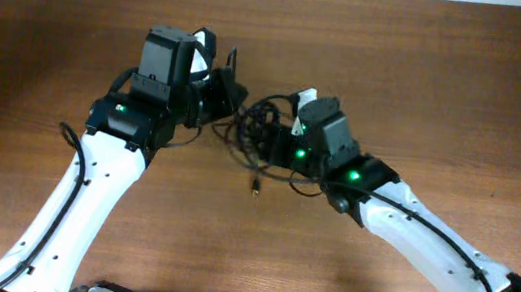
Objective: Untangle cables
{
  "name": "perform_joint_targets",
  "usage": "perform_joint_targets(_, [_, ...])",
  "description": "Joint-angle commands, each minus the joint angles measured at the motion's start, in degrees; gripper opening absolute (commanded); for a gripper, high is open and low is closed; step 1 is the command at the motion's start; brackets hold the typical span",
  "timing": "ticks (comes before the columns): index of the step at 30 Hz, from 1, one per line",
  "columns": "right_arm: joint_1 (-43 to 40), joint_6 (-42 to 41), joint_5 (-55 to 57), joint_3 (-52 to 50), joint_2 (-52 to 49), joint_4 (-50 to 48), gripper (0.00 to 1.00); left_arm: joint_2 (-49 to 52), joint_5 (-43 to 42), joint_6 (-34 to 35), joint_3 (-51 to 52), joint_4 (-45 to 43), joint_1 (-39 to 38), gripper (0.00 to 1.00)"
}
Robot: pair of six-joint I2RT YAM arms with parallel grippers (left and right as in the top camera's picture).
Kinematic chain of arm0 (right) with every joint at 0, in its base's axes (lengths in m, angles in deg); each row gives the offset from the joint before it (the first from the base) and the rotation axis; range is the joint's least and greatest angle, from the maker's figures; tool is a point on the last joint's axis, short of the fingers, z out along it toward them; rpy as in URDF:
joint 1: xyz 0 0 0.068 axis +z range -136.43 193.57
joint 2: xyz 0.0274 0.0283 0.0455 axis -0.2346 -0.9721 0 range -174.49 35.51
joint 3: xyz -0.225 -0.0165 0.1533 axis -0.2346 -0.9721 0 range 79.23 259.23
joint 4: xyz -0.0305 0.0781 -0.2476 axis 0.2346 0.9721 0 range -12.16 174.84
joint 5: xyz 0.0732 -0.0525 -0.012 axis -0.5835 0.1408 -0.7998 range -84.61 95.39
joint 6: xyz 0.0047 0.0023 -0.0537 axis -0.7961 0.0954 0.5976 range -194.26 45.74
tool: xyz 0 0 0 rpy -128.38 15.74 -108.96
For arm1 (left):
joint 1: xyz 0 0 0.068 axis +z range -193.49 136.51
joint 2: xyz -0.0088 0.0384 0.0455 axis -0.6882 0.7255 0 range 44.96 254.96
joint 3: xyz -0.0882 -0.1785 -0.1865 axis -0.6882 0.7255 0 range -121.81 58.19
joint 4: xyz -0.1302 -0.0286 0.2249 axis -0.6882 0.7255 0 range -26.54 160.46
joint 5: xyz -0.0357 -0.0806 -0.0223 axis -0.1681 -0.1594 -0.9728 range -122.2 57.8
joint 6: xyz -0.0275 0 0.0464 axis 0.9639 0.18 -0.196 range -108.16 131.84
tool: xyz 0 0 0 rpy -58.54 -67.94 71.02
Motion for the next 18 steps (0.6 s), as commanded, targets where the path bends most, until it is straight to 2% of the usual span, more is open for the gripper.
perform_joint_targets(1, [-4.8, -2.7, 7.0, 0.3, -0.1, 3.7, 0.04, -0.5, 2.5, 3.0, -0.4, 4.8, -0.2, 0.0])
perform_joint_targets(2, [-7.8, -2.6, 7.3, 0.3, -0.1, 9.1, 0.04, -0.5, 7.1, 2.6, -0.4, 6.5, 0.3, 0.0])
perform_joint_targets(3, [-10.5, -2.6, 7.7, 0.3, -0.1, 13.9, 0.04, -0.6, 8.3, 2.6, -0.4, 6.9, 0.8, 0.0])
perform_joint_targets(5, [-20.0, -2.0, 12.4, 0.3, -0.1, 28.3, 0.04, -0.6, 8.4, 2.6, -0.4, 7.0, 3.8, 0.0])
perform_joint_targets(7, [-26.7, -1.3, 13.7, 0.3, -0.1, 34.6, 0.04, -0.6, 8.4, 2.4, -0.4, 6.9, 5.9, 0.0])
perform_joint_targets(8, [-31.4, 3.0, 13.7, 0.3, -0.1, 36.3, 0.04, -0.7, 7.1, -3.0, -0.4, 4.6, 7.7, 0.0])
perform_joint_targets(9, [-33.9, 3.7, 13.8, 0.3, -0.1, 36.7, 0.04, -1.2, 3.7, -9.3, -0.5, 1.7, 9.8, 0.0])
perform_joint_targets(11, [-38.8, 3.7, 13.9, 0.3, -0.1, 38.2, 0.04, -3.4, -4.3, -15.2, -2.3, -0.3, 17.0, 0.0])
perform_joint_targets(13, [-42.4, 3.7, 13.9, 0.3, -0.1, 39.2, 0.04, -7.5, -6.7, -15.5, -3.6, -0.5, 24.2, 0.0])
perform_joint_targets(16, [-44.6, 3.7, 14.9, 0.3, -0.1, 39.8, 0.04, -12.9, -6.6, -18.8, -3.6, -1.1, 29.1, 0.0])
perform_joint_targets(18, [-44.7, 3.9, 15.0, 0.3, -0.1, 40.0, 0.04, -17.9, -3.2, -19.7, -3.6, -1.3, 32.6, 0.0])
